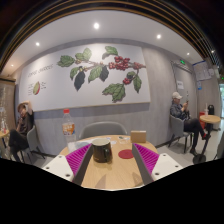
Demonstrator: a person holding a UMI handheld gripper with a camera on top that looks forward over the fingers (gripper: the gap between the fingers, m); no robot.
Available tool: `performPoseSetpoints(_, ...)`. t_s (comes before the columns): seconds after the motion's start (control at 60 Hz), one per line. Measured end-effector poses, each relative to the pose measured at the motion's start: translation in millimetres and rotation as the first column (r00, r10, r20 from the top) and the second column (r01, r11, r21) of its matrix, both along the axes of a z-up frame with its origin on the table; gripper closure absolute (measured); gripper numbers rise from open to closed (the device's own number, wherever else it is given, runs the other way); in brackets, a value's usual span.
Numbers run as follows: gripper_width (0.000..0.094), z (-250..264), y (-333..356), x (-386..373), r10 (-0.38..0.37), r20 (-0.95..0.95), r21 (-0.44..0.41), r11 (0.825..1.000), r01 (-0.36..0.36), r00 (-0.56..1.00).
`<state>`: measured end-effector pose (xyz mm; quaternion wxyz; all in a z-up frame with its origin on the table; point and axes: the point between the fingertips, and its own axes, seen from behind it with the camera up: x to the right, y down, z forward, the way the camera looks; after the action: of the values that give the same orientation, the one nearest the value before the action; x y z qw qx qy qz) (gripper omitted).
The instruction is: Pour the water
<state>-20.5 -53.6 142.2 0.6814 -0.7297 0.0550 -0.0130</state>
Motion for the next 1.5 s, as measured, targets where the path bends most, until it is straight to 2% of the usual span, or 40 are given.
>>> performPoseSetpoints(0.167, 0.0093, 9, -2, -14, 0.012, 0.036, -0.009, 1.0, -0.012, 0.999)
performPoseSetpoints(0.333, 0.0095, 0, 11, -32, 0.067, 0.058, -0.011, 0.998, -0.067, 0.996)
performPoseSetpoints(0.367, 0.0096, 12, 13, -54, 0.072, 0.056, -0.018, 0.997, -0.071, 0.996)
performPoseSetpoints(0.483, 0.0096, 5, 39, -88, 0.171, 0.048, 0.001, 0.985, -0.172, 0.984)
performPoseSetpoints(0.533, 0.0099, 12, 47, -128, 0.193, 0.034, -0.013, 0.981, -0.193, 0.981)
performPoseSetpoints(0.65, 0.0106, 11, 86, -166, 0.263, 0.009, 0.009, 0.965, -0.263, 0.965)
performPoseSetpoints(0.767, 0.0108, 4, 140, -201, 0.251, 0.023, 0.003, 0.968, -0.251, 0.968)
performPoseSetpoints(0.867, 0.0108, -12, 189, -195, 0.166, 0.048, -0.028, 0.986, -0.165, 0.985)
performPoseSetpoints(1.033, 0.0112, -15, 238, -196, 0.104, 0.035, -0.019, 0.994, -0.104, 0.994)
performPoseSetpoints(1.083, 0.0171, -16, 247, -195, 0.085, 0.04, -0.025, 0.996, -0.084, 0.996)
performPoseSetpoints(1.1, 0.0227, -15, 249, -196, 0.084, 0.044, -0.022, 0.996, -0.083, 0.995)
performPoseSetpoints(1.133, 0.0409, -12, 256, -200, 0.082, 0.055, -0.009, 0.997, -0.082, 0.995)
performPoseSetpoints(1.167, 0.0408, -13, 256, -201, 0.078, 0.063, 0.007, 0.997, -0.079, 0.995)
performPoseSetpoints(1.25, 0.0512, -10, 259, -202, 0.07, 0.065, 0.059, 0.995, -0.074, 0.995)
performPoseSetpoints(1.317, 0.0582, -9, 256, -198, 0.085, 0.047, 0.066, 0.994, -0.088, 0.995)
performPoseSetpoints(1.433, 0.0597, -12, 258, -185, 0.075, -0.045, 0.082, 0.994, -0.071, 0.996)
performPoseSetpoints(1.5, 0.0598, -9, 252, -179, 0.045, -0.218, 0.078, 0.997, -0.029, 0.975)
